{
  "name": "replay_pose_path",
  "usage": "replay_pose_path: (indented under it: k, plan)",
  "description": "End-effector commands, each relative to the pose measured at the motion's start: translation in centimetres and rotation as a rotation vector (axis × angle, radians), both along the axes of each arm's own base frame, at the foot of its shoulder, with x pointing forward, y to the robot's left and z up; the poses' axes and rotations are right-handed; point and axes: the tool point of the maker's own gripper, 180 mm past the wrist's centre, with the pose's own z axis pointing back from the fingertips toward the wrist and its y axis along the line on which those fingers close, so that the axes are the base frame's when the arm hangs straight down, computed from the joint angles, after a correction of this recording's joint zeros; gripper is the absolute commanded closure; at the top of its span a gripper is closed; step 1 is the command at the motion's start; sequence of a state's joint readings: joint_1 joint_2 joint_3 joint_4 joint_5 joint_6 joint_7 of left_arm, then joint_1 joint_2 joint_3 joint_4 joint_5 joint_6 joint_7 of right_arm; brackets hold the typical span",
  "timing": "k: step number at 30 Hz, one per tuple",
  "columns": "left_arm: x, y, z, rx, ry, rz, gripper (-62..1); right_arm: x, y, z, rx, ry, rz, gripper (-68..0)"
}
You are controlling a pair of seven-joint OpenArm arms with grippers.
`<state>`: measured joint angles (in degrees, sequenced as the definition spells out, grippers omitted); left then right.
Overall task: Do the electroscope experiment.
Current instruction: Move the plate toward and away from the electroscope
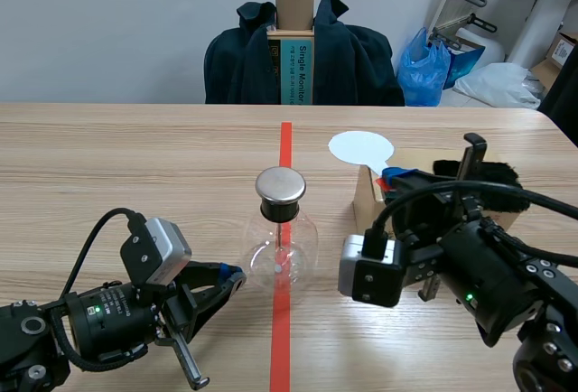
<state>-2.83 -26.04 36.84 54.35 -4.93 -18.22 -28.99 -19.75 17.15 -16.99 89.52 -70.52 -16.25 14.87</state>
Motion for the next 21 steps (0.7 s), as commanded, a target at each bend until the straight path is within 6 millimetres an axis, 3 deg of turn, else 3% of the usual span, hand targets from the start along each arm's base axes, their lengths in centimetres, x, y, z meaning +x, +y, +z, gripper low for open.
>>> replay_pose_path:
  k: [1, 8, 21]
  plan:
    - [0.4, -0.4, 0.9, -0.035, -0.020, 0.000, -1.9, 0.8, -0.9, 1.6, -0.006, -0.056, -0.023, -0.8]
    - [0.4, -0.5, 0.9, -0.035, -0.020, 0.000, -1.9, 0.7, -0.9, 2.3, -0.003, -0.091, 0.000, -0.8]
    - [0.4, -0.5, 1.0, -0.035, -0.025, 0.005, -1.9, -2.1, 3.3, 2.5, 0.021, -0.096, 0.285, -0.8]
